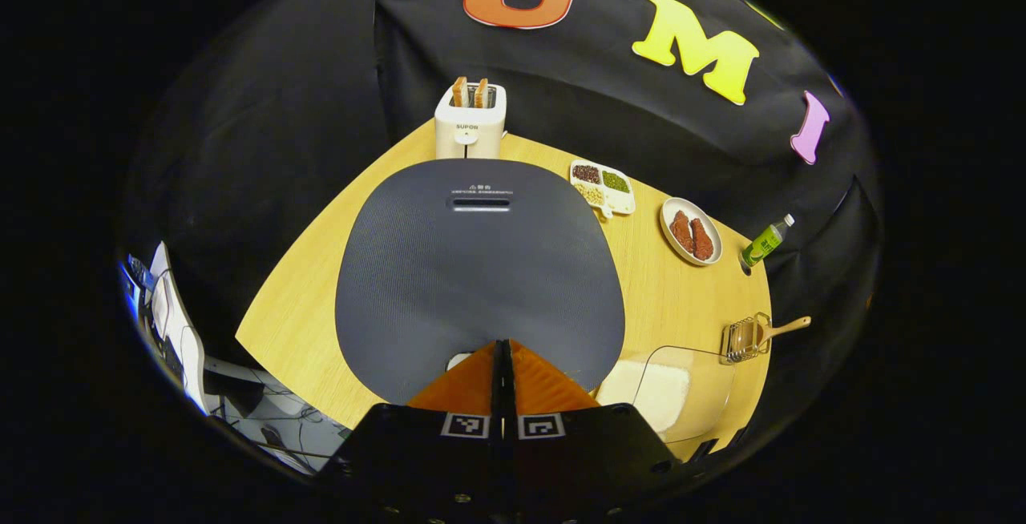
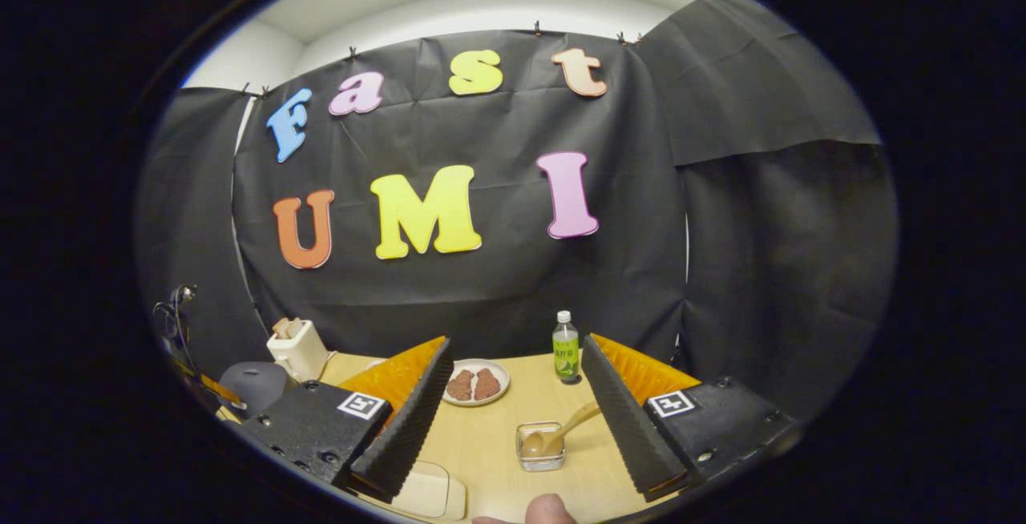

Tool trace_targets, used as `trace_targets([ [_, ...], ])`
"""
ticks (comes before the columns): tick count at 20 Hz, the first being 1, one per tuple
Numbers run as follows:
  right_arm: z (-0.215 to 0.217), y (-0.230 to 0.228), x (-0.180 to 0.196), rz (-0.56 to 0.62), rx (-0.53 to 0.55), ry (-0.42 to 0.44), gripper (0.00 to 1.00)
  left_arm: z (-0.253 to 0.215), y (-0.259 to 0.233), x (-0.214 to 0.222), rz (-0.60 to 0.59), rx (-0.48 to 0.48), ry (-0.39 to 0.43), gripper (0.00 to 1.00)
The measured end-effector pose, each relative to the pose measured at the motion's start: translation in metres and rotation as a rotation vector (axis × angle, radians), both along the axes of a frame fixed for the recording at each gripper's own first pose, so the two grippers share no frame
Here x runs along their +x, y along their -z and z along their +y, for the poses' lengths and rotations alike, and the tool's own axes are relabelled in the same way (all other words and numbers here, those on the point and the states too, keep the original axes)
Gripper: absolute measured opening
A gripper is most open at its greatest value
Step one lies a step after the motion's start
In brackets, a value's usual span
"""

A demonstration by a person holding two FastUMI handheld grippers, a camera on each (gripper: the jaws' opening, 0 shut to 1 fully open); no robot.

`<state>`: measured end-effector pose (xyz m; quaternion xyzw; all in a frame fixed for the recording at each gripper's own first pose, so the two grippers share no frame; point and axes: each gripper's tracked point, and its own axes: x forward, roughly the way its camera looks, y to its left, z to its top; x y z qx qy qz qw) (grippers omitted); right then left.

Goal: Close the left gripper, press the button to open the rice cooker; take a wooden spoon from the chopstick holder with the right hand, scoop a spoonful of rice and pour it into the rice cooker, then put the wooden spoon back into the chopstick holder.

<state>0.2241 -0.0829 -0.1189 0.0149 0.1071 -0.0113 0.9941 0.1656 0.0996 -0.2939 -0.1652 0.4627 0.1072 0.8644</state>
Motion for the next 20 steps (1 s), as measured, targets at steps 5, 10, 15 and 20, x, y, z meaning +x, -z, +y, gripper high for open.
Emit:
trace_targets([
  [5,0.0,0.009,-0.001,0.013,0.015,0.015,1.0,-0.004,0.008,-0.005,0.027,-0.025,-0.061,0.0],
  [10,0.009,0.015,-0.008,0.036,0.024,0.0,1.0,-0.003,0.01,-0.004,0.003,0.059,-0.042,0.0],
  [15,0.007,-0.012,-0.007,-0.015,-0.01,-0.021,1.0,0.0,-0.009,0.001,-0.08,0.042,-0.087,0.0],
  [20,0.004,-0.028,-0.016,-0.053,-0.02,-0.02,1.0,0.013,-0.071,0.018,-0.254,0.075,-0.121,0.01],
])
